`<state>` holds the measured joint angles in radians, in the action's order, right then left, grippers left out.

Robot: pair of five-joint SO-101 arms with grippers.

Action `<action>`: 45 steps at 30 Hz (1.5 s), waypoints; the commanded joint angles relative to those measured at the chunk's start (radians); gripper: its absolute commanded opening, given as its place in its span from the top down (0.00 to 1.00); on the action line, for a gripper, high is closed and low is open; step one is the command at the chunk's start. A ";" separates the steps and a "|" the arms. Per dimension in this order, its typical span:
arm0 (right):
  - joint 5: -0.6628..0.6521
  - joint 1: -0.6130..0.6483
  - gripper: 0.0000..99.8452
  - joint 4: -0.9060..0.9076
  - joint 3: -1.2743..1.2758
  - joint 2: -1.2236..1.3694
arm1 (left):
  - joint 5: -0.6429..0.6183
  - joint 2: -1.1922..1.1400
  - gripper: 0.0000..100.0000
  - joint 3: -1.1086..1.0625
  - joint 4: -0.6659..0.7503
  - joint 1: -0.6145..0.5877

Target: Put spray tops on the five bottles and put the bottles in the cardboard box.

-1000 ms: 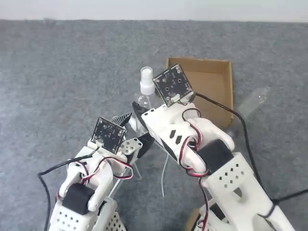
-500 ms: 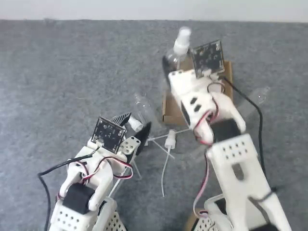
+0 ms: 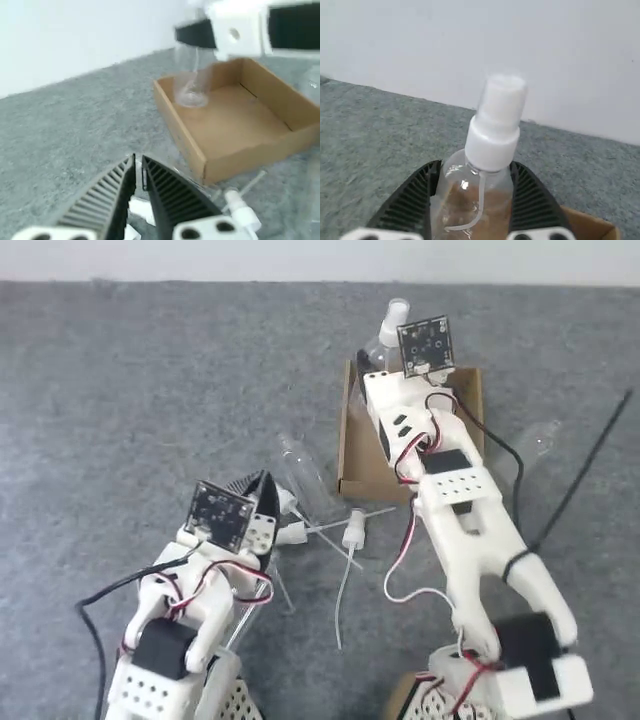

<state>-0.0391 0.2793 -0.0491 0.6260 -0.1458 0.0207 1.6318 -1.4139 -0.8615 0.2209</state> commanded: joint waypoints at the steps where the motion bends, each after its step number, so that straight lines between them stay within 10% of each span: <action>1: -0.018 -0.036 0.99 -0.131 -0.074 0.050 | -0.025 0.017 0.99 0.005 0.032 -0.017; 45: -0.103 -0.016 0.88 -0.229 -0.157 0.357 | -0.038 0.017 0.99 0.005 0.035 -0.023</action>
<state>-0.1204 0.2532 -0.2516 0.4956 0.2317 -0.0054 1.6318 -1.4139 -0.8523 0.2041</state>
